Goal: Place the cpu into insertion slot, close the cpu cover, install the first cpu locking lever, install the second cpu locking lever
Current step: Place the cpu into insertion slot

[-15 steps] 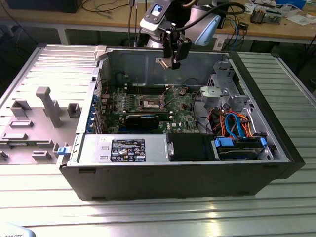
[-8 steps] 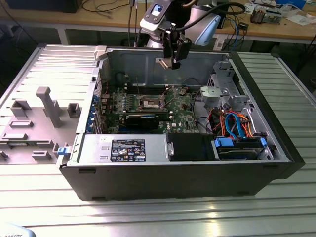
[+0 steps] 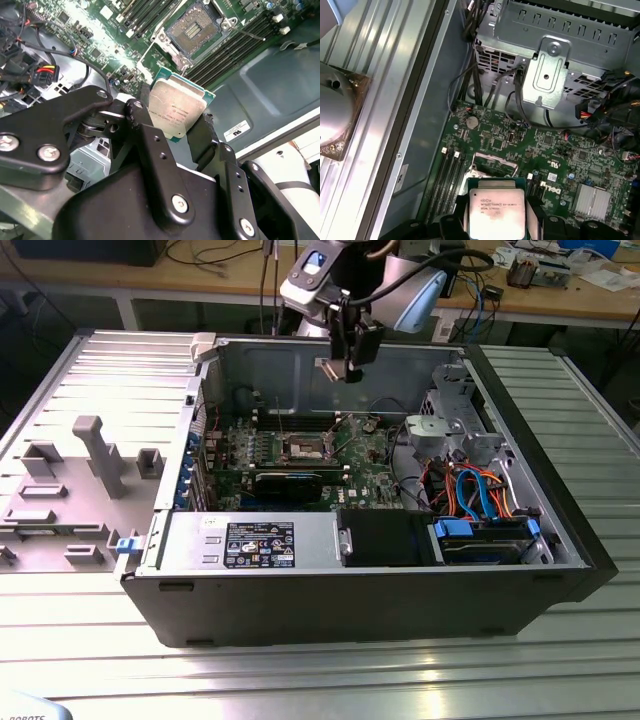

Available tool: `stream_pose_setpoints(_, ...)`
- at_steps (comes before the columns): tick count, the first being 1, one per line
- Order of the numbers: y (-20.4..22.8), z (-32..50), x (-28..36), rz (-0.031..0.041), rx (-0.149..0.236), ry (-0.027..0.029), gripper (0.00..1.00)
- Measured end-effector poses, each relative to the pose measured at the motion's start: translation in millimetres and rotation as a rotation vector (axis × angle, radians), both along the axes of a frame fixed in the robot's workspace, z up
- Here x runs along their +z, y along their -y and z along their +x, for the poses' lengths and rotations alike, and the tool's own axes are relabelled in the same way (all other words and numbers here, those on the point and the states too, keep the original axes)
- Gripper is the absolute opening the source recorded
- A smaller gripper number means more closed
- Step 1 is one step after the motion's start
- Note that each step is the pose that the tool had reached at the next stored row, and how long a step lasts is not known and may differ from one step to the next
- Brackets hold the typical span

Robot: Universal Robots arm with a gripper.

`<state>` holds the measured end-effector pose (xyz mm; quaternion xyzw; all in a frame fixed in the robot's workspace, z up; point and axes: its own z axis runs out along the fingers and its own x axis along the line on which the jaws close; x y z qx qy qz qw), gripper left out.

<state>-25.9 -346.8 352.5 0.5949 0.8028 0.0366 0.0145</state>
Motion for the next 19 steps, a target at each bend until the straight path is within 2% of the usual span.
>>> stream_pose_setpoints(4, -0.2, -0.4, -3.8, -0.0001, -0.053, -0.0154, 0.54)
stream_pose_setpoints(6, -0.2, -0.4, -5.3, 0.0, -0.079, -0.0202, 0.54)
stream_pose_setpoints(7, -0.3, -0.4, -6.2, 0.0002, -0.096, -0.0213, 0.54)
stream_pose_setpoints(9, -0.3, -1.9, -7.1, 0.0014, -0.106, -0.0213, 0.54)
stream_pose_setpoints(19, -0.4, -5.0, -7.4, 0.0027, -0.106, -0.0212, 0.54)
